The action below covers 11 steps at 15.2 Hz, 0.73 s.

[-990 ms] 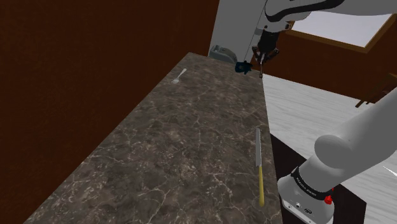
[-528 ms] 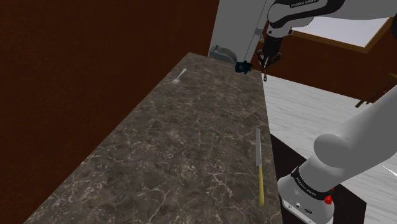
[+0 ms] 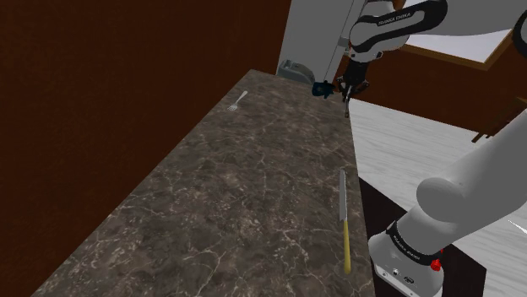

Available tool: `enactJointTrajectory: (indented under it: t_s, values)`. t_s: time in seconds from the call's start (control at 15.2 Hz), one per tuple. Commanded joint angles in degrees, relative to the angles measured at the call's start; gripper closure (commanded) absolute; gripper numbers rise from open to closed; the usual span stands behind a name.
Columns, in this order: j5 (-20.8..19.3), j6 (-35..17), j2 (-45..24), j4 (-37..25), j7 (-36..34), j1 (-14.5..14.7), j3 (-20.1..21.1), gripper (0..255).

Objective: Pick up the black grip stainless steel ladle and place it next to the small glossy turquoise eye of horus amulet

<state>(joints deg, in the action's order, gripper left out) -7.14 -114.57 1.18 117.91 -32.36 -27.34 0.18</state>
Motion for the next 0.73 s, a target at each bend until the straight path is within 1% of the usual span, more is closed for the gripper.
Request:
enactJointTrajectory:
  t_s: [0.0, 0.66]
  values:
    - [-0.09, -1.49, -0.60, 0.87, -0.15, -0.03, -0.03, 255]
    - [-0.65, -8.86, -3.75, 5.13, -1.09, -0.11, -0.12, 255]
